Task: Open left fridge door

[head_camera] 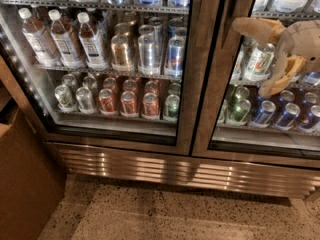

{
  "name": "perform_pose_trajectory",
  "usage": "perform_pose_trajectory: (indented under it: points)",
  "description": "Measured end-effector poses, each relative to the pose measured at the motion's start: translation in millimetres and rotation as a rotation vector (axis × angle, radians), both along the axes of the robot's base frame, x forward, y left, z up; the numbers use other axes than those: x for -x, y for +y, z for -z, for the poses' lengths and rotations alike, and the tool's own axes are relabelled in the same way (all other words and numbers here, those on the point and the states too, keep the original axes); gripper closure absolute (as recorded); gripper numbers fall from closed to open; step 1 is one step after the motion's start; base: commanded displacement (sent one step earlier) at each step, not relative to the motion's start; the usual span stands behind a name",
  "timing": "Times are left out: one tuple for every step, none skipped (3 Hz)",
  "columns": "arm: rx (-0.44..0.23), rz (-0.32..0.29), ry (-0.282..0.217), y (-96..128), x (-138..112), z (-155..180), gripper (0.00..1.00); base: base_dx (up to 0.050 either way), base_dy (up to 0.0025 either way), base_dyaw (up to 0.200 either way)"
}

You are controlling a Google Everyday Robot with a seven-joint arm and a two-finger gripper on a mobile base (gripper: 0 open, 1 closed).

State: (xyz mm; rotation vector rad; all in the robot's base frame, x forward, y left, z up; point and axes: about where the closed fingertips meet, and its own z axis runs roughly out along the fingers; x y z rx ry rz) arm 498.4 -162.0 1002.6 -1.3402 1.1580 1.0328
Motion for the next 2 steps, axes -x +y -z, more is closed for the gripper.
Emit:
perform_pose_trajectory:
  points:
    - [0.014,-0.019,-0.008,11.2,-3.1,-4.0,0.00,0.000,0.00000,0.000]
    - [0.033,-0.037,-0.014,20.7,-4.5,-6.1,0.00,0.000,0.00000,0.000]
